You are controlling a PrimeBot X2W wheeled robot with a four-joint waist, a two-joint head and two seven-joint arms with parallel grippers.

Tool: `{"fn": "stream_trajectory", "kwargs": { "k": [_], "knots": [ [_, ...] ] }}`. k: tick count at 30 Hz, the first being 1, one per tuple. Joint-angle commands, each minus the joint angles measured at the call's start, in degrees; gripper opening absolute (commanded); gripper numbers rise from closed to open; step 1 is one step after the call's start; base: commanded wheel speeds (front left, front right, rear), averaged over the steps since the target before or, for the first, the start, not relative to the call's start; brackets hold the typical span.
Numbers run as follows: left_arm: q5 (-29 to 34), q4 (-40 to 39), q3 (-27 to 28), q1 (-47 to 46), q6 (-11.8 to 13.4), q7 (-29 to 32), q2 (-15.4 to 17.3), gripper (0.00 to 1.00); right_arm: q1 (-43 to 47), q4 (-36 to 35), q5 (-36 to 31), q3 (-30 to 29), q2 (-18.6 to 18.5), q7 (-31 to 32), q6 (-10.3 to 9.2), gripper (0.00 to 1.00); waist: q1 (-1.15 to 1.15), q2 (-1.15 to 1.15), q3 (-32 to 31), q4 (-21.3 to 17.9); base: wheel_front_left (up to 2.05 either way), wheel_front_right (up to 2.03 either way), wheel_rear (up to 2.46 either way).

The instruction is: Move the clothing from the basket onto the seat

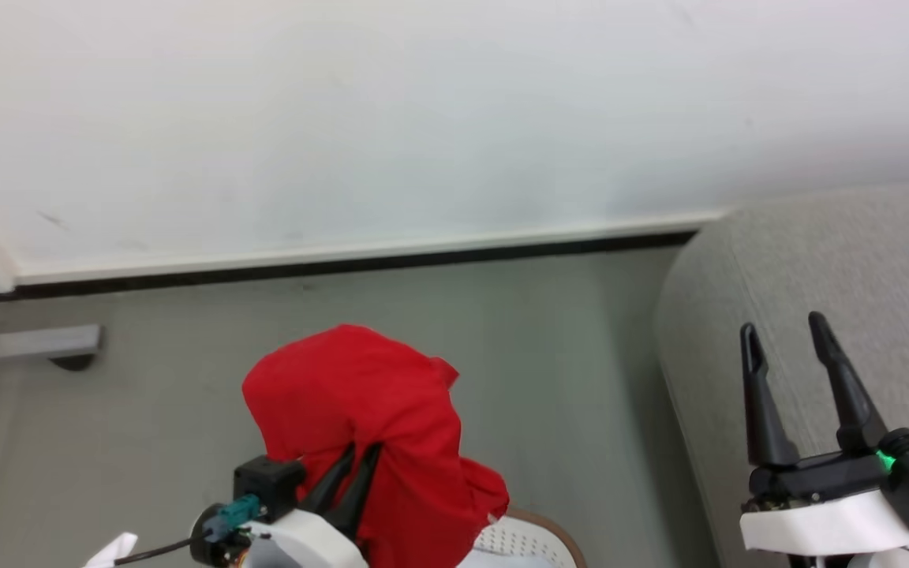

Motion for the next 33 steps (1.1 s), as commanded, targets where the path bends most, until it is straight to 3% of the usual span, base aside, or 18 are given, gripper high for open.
{"fn": "stream_trajectory", "kwargs": {
  "k": [1,11,18,28,33],
  "knots": [
    [-0.4,-1.8,0.5,0.7,0.1,-0.2,0.4,0.00,1.0,0.3,0.2,0.3,-0.1,0.0,-0.14,1.00,0.01,0.00,-2.6,2.3,0.00,0.00,0.00],
    [-0.7,-14.2,1.9,-2.2,1.0,1.8,2.2,0.00,3.3,1.2,1.0,3.4,-0.1,0.0,-0.14,1.00,0.01,0.00,-4.5,4.0,0.00,0.00,0.00],
    [-2.1,-24.9,3.6,-3.5,3.0,5.5,3.2,0.00,3.1,1.1,1.5,5.9,-0.1,0.0,-0.14,1.00,0.01,0.00,-3.9,2.8,0.00,0.00,0.00],
    [-2.9,-29.1,3.9,-2.2,4.5,7.1,3.8,0.00,2.2,1.0,3.9,11.0,-1.9,0.0,-0.14,1.00,0.01,0.00,-3.6,1.3,0.00,0.00,0.00],
    [-3.0,-29.3,3.5,-2.3,4.5,7.1,3.5,0.00,1.2,4.8,3.9,14.3,-2.5,0.0,-0.13,1.00,0.01,0.00,-3.7,1.5,0.00,0.00,0.00]
  ]
}}
